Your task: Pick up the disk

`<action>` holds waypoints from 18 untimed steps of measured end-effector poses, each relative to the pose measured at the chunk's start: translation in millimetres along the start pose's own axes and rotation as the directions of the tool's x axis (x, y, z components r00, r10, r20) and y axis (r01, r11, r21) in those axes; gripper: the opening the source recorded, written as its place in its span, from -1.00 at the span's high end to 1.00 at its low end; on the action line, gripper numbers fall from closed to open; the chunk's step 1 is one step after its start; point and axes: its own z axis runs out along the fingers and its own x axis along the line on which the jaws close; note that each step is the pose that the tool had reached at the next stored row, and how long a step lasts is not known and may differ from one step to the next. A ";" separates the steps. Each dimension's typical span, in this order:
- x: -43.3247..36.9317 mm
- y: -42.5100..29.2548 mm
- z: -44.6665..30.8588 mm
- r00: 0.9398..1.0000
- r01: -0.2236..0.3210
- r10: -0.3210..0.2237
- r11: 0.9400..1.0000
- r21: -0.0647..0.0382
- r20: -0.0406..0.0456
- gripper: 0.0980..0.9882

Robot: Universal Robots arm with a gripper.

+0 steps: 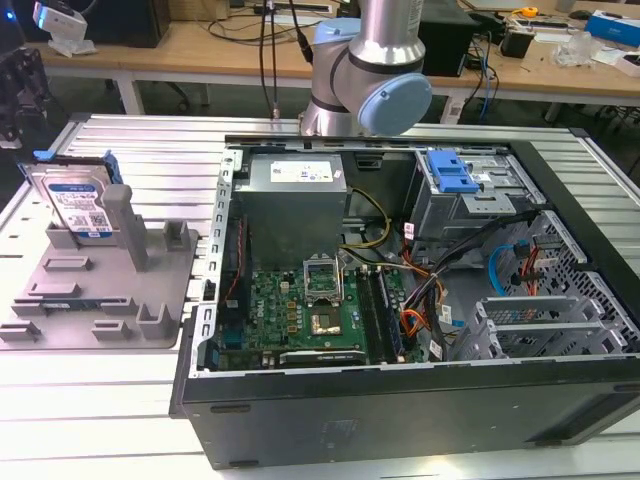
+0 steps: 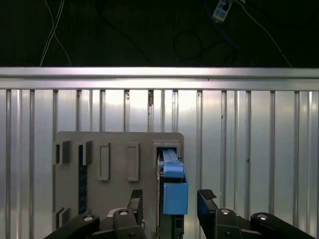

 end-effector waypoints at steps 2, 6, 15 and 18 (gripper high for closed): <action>0.0 0.0 0.1 1.000 0.000 0.000 1.000 0.000 0.000 -0.03; -0.1 -1.8 0.6 1.000 0.000 0.000 1.000 0.000 0.000 -0.03; -2.7 -3.7 12.5 1.000 0.012 -0.012 1.000 0.001 -0.009 -0.03; -3.1 -3.8 16.3 1.000 0.014 -0.014 1.000 0.002 -0.009 -0.03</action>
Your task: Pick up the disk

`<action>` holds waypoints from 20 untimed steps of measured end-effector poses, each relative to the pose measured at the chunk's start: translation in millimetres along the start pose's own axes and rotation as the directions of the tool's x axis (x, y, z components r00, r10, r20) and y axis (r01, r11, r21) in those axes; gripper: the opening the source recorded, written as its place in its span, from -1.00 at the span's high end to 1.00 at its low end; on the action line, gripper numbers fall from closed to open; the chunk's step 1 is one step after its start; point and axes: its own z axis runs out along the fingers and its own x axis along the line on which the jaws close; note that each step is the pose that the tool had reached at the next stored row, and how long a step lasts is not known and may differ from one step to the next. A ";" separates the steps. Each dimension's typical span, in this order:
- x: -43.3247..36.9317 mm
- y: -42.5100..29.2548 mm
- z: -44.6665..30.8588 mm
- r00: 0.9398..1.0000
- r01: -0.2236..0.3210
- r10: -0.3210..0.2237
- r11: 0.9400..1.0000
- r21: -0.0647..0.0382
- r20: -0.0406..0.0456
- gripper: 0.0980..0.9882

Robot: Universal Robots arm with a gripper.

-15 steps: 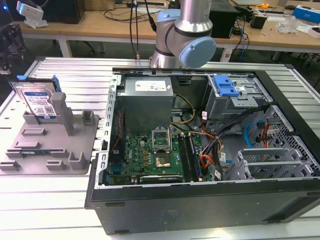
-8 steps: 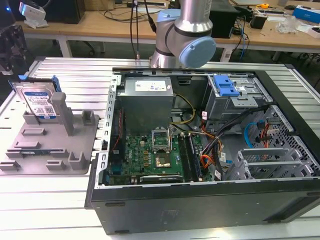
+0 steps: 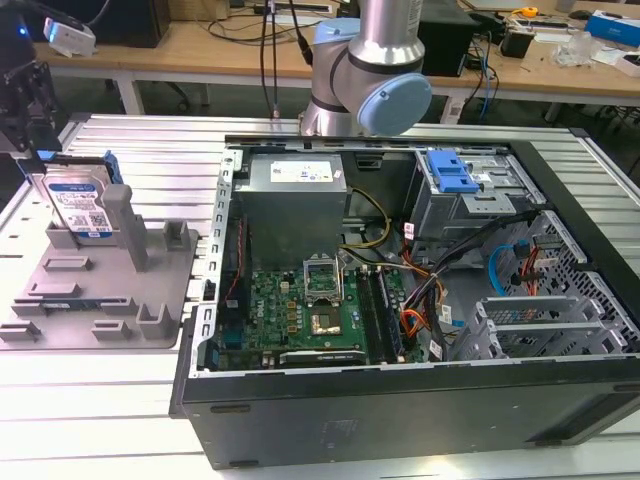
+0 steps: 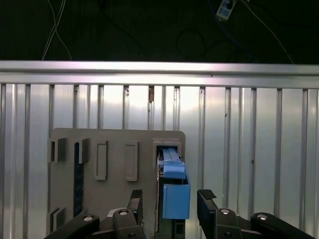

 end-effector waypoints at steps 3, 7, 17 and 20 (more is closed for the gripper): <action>-0.2 0.0 2.6 1.000 0.002 -0.002 1.000 0.000 0.000 -0.03; -0.4 -0.1 6.9 1.000 0.004 -0.004 1.000 0.001 0.000 -0.03; -0.8 -0.3 15.7 1.000 0.008 -0.008 1.000 0.004 0.000 -0.03; -0.9 -0.3 18.2 1.000 0.009 -0.009 1.000 0.004 0.000 -0.03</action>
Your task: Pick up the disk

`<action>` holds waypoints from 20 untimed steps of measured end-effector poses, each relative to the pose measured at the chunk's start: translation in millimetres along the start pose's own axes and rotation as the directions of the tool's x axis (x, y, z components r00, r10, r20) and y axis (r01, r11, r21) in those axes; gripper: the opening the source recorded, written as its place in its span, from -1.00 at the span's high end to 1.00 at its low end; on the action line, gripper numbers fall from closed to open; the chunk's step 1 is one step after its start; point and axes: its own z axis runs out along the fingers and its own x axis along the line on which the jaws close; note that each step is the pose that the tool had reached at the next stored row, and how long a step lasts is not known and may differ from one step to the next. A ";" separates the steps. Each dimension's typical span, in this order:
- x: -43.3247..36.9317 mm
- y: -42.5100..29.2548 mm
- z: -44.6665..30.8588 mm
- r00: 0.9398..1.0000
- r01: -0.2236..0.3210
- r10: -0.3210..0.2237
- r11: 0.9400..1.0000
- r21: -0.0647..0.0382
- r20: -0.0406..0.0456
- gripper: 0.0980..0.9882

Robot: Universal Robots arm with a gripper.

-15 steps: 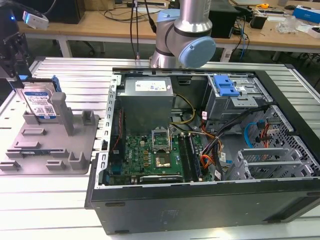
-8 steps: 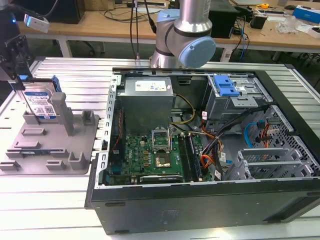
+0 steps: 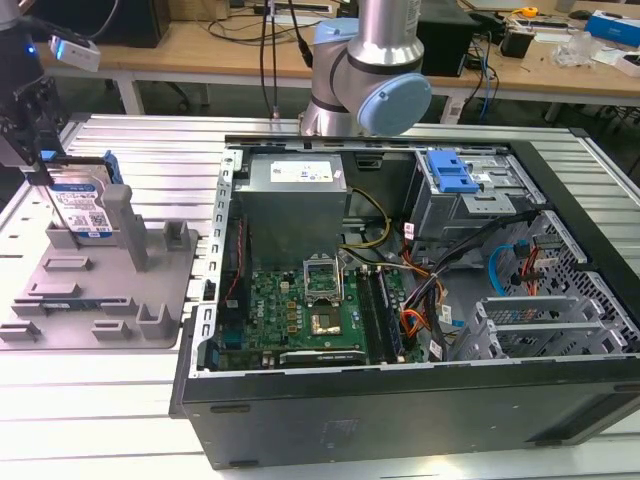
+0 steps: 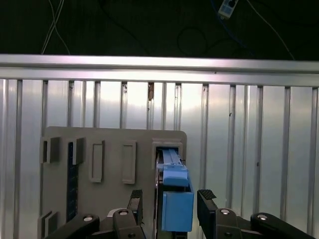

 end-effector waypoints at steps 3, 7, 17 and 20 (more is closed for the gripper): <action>-0.2 1.1 4.0 1.000 0.001 -0.001 1.000 0.001 0.000 -0.03; -0.3 1.5 5.9 1.000 0.001 -0.001 1.000 0.001 0.000 -0.03; -0.5 2.1 8.3 1.000 0.001 -0.001 1.000 0.001 0.000 0.16; -0.5 2.0 9.2 1.000 -0.001 0.001 1.000 0.002 0.000 0.16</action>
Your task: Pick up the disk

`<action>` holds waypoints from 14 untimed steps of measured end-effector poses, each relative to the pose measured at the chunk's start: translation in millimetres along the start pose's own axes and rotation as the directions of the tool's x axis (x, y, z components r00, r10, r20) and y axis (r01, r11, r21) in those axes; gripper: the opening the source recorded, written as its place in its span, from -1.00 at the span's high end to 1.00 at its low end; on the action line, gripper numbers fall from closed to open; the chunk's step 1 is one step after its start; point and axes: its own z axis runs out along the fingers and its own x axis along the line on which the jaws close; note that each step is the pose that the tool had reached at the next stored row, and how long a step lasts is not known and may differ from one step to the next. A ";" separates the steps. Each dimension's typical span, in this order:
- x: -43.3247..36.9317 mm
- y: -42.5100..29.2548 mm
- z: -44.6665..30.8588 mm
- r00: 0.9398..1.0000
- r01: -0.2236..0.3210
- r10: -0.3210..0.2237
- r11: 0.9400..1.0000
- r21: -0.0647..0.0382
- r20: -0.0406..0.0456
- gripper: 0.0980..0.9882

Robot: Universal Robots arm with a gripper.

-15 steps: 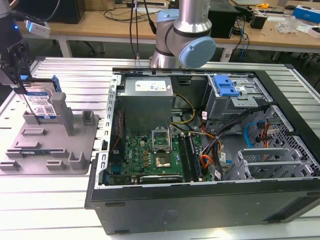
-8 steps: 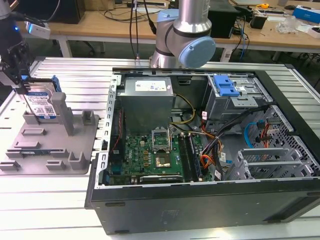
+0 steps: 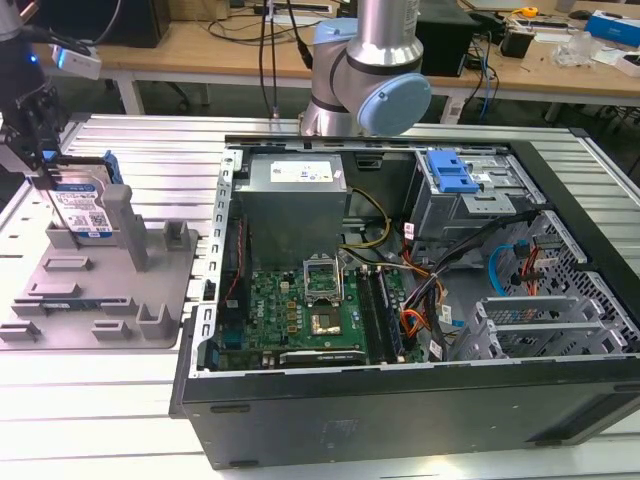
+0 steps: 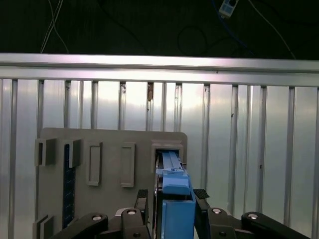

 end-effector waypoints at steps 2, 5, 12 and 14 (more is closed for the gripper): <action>0.0 0.0 0.6 1.000 -0.003 0.003 1.000 0.000 0.000 0.16; -0.1 0.1 1.1 1.000 -0.008 0.008 1.000 -0.001 0.000 0.16; 0.0 0.0 1.1 1.000 -0.012 0.012 1.000 -0.001 0.000 0.16; -0.1 0.0 1.1 1.000 -0.013 0.013 1.000 -0.001 0.000 0.16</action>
